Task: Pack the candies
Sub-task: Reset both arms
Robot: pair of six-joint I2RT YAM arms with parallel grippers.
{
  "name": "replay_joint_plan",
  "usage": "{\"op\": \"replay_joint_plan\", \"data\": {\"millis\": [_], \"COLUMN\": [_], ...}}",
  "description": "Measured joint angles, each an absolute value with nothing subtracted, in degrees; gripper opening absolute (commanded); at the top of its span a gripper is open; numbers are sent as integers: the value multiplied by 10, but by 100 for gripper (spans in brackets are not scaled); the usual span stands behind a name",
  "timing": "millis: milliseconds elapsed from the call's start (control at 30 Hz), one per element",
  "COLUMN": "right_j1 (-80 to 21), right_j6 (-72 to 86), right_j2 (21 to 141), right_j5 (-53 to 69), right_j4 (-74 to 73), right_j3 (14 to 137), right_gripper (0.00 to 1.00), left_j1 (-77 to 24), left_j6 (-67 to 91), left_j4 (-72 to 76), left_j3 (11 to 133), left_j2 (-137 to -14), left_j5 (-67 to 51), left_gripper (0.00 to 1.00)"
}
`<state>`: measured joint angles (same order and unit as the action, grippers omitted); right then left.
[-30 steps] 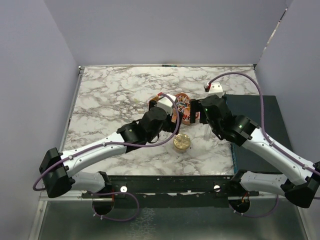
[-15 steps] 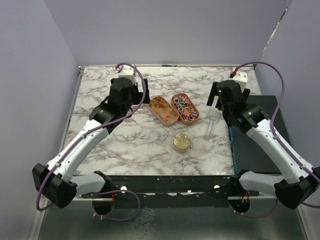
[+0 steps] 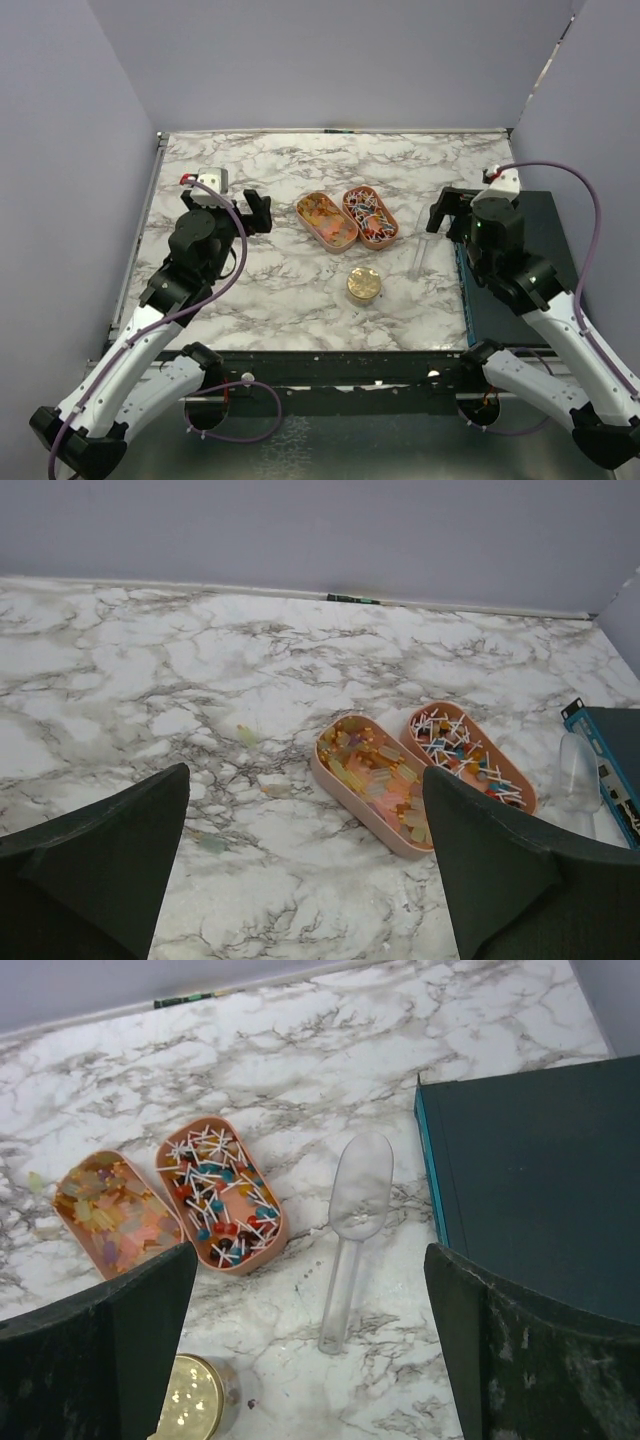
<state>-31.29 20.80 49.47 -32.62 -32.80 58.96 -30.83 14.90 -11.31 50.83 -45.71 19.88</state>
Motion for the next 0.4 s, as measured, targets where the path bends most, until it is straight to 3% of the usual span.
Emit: {"op": "replay_joint_plan", "data": {"millis": [400], "right_j1": [-313], "right_j6": [175], "right_j2": [411], "right_j5": [-315], "right_j4": [-242], "right_j3": [532], "right_gripper": [100], "left_j1": [-308], "left_j6": [113], "left_j4": [-64], "left_j3": [445], "left_j2": [-432], "left_j5": [123], "left_gripper": [99]}}
